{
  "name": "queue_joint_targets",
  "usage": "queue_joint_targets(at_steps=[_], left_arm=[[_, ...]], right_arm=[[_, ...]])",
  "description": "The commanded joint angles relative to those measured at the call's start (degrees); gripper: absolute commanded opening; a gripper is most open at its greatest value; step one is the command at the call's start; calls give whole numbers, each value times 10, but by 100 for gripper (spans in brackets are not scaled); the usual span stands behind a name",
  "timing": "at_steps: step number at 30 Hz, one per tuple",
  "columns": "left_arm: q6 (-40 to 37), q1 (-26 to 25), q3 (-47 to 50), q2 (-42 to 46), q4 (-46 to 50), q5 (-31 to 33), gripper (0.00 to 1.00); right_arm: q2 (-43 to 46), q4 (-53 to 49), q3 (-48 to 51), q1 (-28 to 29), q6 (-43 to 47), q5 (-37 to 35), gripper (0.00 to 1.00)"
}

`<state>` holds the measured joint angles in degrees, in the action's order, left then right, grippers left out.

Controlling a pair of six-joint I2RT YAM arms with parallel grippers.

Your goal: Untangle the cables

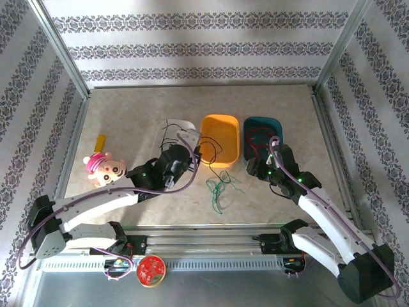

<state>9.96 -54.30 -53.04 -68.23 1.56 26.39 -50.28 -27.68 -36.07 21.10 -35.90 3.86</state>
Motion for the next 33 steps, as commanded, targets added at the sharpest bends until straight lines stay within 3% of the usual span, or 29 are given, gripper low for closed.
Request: queue_joint_targets(at_steps=[1, 4, 10, 13, 15, 21, 33], left_arm=[[-27, 4, -6, 29, -37, 82, 0], [-17, 17, 4, 61, -58, 80, 0], [-7, 40, 0, 86, -44, -64, 0], [-3, 40, -13, 76, -22, -109, 0], [3, 40, -16, 71, -19, -117, 0], [6, 40, -20, 69, -23, -129, 0], [6, 39, -44, 106, 5, -120, 0]], right_arm=[[0, -5, 1, -4, -1, -6, 54], [1, -3, -1, -4, 2, -2, 54], [-15, 18, -5, 0, 28, 65, 54], [-52, 32, -9, 18, 54, 136, 54], [-90, 28, -23, 48, 85, 183, 54], [-207, 31, -65, 147, 125, 202, 54], [-388, -4, -143, 188, 172, 204, 54]])
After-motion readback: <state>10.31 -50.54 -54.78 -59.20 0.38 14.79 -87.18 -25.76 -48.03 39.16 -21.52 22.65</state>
